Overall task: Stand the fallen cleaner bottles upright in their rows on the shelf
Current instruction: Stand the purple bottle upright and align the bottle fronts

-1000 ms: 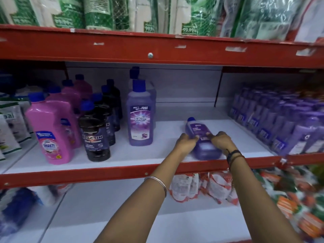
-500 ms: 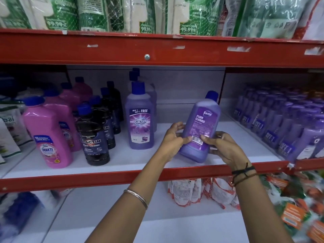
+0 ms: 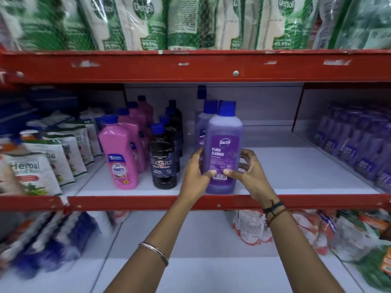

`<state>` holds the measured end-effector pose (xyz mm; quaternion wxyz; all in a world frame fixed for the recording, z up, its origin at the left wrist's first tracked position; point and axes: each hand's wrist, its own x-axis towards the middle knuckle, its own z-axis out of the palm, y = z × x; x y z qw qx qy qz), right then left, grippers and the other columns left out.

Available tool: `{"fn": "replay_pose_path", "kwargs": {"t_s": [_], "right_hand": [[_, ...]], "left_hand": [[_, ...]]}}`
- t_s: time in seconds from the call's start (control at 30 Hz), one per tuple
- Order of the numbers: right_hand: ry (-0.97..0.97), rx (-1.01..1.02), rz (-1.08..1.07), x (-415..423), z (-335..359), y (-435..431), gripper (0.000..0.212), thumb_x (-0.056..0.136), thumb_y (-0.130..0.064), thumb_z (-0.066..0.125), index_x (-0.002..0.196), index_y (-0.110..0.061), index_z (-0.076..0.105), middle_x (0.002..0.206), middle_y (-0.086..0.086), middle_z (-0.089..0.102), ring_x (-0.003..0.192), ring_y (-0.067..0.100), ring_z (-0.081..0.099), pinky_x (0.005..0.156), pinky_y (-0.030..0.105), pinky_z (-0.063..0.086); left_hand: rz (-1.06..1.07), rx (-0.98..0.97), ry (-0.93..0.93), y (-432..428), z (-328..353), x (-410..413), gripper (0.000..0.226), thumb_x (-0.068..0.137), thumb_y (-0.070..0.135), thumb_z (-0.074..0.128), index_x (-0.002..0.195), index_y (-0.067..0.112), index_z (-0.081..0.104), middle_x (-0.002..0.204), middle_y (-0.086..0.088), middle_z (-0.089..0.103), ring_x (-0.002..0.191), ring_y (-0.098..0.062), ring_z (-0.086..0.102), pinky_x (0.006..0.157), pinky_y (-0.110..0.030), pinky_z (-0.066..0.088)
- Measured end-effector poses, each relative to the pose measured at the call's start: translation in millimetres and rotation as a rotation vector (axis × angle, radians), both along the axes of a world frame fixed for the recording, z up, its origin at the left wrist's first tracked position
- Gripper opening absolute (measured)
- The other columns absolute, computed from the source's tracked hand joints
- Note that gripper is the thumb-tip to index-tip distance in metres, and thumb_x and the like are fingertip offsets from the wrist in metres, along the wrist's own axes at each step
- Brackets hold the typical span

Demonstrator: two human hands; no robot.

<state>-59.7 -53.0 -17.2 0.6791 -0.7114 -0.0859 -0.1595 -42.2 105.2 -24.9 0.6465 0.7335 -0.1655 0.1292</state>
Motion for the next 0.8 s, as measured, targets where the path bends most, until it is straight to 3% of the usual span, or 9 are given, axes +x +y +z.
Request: {"fn": "replay_pose_path", "kwargs": {"t_s": [0.17, 0.3, 0.37, 0.43, 0.5, 0.6, 0.67, 0.8], "right_hand": [[-0.059, 0.030, -0.013, 3, -22, 25, 0.055, 0.073, -0.003, 0.075, 0.114, -0.016, 0.042, 0.112, -0.008, 0.055, 0.101, 0.008, 0.060, 0.069, 0.015, 0.054], [-0.095, -0.057, -0.131, 6, -26, 28, 0.040, 0.080, -0.002, 0.066, 0.111, -0.018, 0.047, 0.116, 0.001, 0.055, 0.102, 0.017, 0.059, 0.076, 0.016, 0.053], [-0.096, -0.131, -0.234, 7, -28, 29, 0.029, 0.086, -0.003, 0.059, 0.109, -0.019, 0.053, 0.120, 0.007, 0.054, 0.099, 0.017, 0.059, 0.086, 0.028, 0.055], [-0.107, -0.112, -0.217, 3, -28, 34, 0.020, 0.093, -0.015, 0.052, 0.112, -0.017, 0.056, 0.121, 0.009, 0.059, 0.098, 0.015, 0.062, 0.090, 0.034, 0.055], [-0.087, -0.059, -0.161, -3, -27, 40, 0.034, 0.089, -0.042, 0.051, 0.115, -0.020, 0.056, 0.119, 0.004, 0.062, 0.104, 0.016, 0.063, 0.092, 0.036, 0.054], [-0.050, -0.091, -0.171, -9, -20, 49, 0.056, 0.072, -0.056, 0.062, 0.115, -0.023, 0.051, 0.121, -0.002, 0.059, 0.105, 0.013, 0.061, 0.077, 0.018, 0.054], [-0.054, -0.120, -0.240, -9, -16, 51, 0.060, 0.067, -0.050, 0.074, 0.114, -0.022, 0.051, 0.116, -0.005, 0.059, 0.101, 0.010, 0.063, 0.066, 0.009, 0.051], [-0.115, -0.128, -0.343, -10, -13, 53, 0.054, 0.066, -0.037, 0.081, 0.107, -0.018, 0.051, 0.101, -0.005, 0.064, 0.086, 0.006, 0.066, 0.062, 0.010, 0.052]], "left_hand": [[0.026, -0.056, -0.013, 22, -11, -5, 0.056, 0.079, 0.013, 0.067, 0.128, 0.027, 0.044, 0.123, -0.005, 0.058, 0.107, -0.016, 0.061, 0.087, -0.028, 0.054], [0.121, -0.031, -0.095, 30, -13, -3, 0.030, 0.089, 0.033, 0.048, 0.114, 0.022, 0.059, 0.111, 0.005, 0.061, 0.106, -0.021, 0.061, 0.094, -0.046, 0.051], [0.096, -0.034, -0.069, 29, -15, -3, 0.020, 0.086, 0.030, 0.051, 0.102, 0.026, 0.063, 0.106, 0.001, 0.063, 0.100, -0.024, 0.063, 0.089, -0.052, 0.053], [0.049, -0.041, -0.032, 27, -13, -8, 0.016, 0.084, 0.020, 0.058, 0.098, 0.024, 0.063, 0.101, -0.006, 0.064, 0.092, -0.021, 0.062, 0.083, -0.047, 0.057], [0.014, -0.071, -0.019, 25, -13, -10, 0.017, 0.083, 0.011, 0.062, 0.099, 0.016, 0.060, 0.095, -0.006, 0.062, 0.086, -0.017, 0.060, 0.073, -0.032, 0.059], [-0.011, -0.062, -0.043, 27, -14, -10, 0.016, 0.083, 0.007, 0.061, 0.099, 0.011, 0.060, 0.095, -0.008, 0.064, 0.077, -0.005, 0.060, 0.064, -0.016, 0.053], [-0.026, -0.064, -0.044, 30, -14, -8, 0.014, 0.089, 0.008, 0.052, 0.098, 0.012, 0.062, 0.099, -0.011, 0.066, 0.080, -0.007, 0.063, 0.071, -0.018, 0.053], [0.067, -0.084, -0.023, 31, -7, -2, 0.025, 0.096, 0.022, 0.040, 0.108, 0.017, 0.061, 0.115, -0.004, 0.061, 0.106, -0.010, 0.056, 0.094, -0.020, 0.041]]}}
